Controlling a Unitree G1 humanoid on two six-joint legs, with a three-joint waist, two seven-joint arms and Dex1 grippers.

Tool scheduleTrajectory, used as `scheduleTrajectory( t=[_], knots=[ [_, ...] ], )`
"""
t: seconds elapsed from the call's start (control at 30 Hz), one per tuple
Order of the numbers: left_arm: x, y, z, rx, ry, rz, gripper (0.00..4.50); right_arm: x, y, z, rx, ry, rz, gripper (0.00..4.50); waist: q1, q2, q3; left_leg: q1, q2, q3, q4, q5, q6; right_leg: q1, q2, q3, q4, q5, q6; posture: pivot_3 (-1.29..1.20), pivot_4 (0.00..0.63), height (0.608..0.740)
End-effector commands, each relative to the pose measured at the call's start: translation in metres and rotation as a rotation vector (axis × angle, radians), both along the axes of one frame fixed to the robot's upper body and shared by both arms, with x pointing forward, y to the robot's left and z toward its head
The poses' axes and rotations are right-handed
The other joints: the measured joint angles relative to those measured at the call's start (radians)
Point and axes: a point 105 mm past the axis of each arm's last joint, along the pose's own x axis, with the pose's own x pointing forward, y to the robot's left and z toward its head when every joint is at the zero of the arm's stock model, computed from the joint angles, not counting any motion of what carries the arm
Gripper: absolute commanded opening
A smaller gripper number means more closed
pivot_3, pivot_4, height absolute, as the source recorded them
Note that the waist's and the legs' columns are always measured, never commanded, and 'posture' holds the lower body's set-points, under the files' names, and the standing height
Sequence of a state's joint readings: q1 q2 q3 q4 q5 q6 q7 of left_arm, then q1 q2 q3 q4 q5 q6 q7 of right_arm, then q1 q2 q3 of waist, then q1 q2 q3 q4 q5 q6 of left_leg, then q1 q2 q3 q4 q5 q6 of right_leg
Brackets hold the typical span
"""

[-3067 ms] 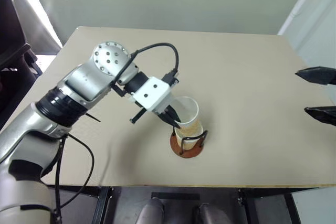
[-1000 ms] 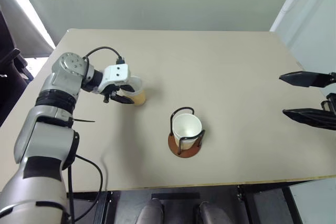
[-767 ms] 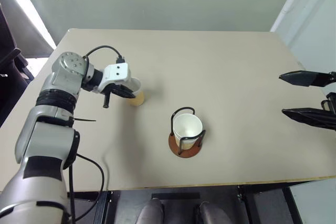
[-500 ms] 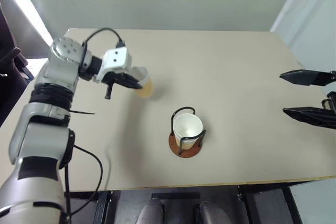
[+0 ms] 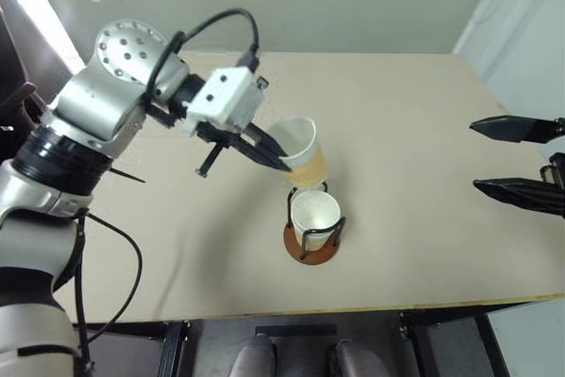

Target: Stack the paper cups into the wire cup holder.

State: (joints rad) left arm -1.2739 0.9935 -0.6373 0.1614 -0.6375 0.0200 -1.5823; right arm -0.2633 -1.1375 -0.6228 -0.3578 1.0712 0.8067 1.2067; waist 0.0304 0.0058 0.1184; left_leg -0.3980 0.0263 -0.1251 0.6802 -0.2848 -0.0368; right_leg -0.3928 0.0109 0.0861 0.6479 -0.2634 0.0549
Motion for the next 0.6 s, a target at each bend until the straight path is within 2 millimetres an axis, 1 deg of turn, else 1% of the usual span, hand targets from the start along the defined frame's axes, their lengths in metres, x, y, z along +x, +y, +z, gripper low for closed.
scheduleTrajectory(
  t=[0.03, 0.17, 0.33, 0.5, 0.6],
  knots=[
    [-0.004, 0.001, 0.006, 0.027, -0.03, -0.049, 0.06, -0.01, 0.0, 0.011, 0.002, -0.061, 0.0, 4.5, 0.001, 0.0, 0.0, 0.0, 0.0, 0.0, 0.0, 0.0, 0.0, 0.0, 0.0, 0.0, 0.0, 0.0, 0.0, 0.0, 0.15, 0.74],
    [-0.004, -0.002, 0.002, 0.037, -0.022, -0.074, 0.06, -0.012, 0.0, 0.01, 0.005, -0.061, -0.013, 4.5, 0.001, 0.0, 0.0, -0.001, 0.0, 0.0, 0.0, 0.0, 0.001, 0.0, 0.0, 0.0, -0.002, 0.0, 0.0, 0.0, 0.15, 0.74],
    [-0.014, -0.013, 0.013, -0.01, -0.032, -0.151, 0.06, -0.013, 0.0, 0.008, 0.009, -0.062, -0.025, 4.5, 0.001, 0.0, 0.0, -0.001, 0.0, 0.0, -0.001, -0.001, 0.001, 0.0, 0.0, 0.0, -0.002, 0.0, 0.0, 0.0, 0.15, 0.74],
    [-0.014, -0.011, 0.027, -0.023, -0.1, -0.154, 0.06, -0.013, 0.001, 0.007, 0.01, -0.064, -0.029, 4.5, 0.0, 0.0, 0.0, -0.001, 0.0, 0.0, -0.001, -0.001, 0.001, 0.0, 0.0, 0.0, -0.002, 0.0, 0.0, 0.0, 0.15, 0.74],
    [-0.022, -0.016, 0.025, -0.026, -0.072, -0.194, 0.06, -0.012, 0.0, 0.007, 0.01, -0.065, -0.033, 4.5, 0.0, 0.0, 0.0, -0.001, 0.0, 0.0, -0.001, -0.001, 0.001, 0.0, 0.0, 0.0, -0.002, 0.0, 0.0, 0.0, 0.15, 0.74]
  ],
)
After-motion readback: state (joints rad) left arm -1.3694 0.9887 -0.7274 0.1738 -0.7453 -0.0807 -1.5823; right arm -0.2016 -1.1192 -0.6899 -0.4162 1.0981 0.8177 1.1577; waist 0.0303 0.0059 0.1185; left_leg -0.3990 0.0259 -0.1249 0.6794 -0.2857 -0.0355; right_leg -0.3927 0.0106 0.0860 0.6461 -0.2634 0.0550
